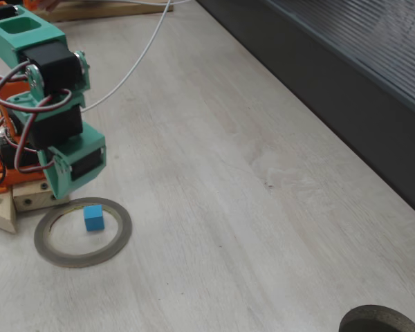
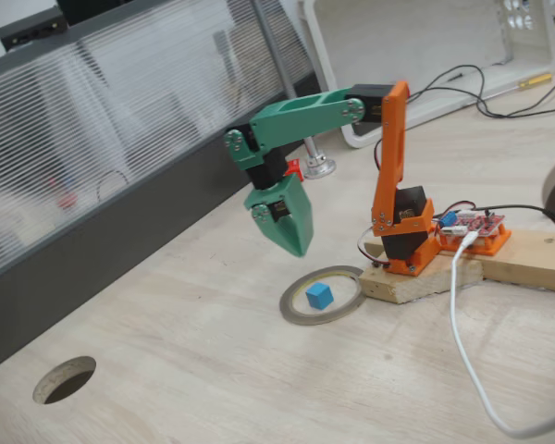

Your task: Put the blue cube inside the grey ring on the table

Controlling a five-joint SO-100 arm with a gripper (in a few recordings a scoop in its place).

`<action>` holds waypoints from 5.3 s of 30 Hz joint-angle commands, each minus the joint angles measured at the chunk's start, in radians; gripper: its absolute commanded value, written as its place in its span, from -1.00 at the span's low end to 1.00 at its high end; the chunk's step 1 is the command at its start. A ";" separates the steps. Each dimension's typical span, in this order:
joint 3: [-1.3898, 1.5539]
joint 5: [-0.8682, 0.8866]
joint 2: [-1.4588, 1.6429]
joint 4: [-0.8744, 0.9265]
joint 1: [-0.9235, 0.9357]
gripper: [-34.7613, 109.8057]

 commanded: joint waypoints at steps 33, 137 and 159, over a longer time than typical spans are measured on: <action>-0.143 0.014 -0.313 0.029 0.006 -0.53; 0.163 0.012 0.169 0.224 0.011 -0.53; 0.163 0.011 0.152 0.222 0.005 -0.53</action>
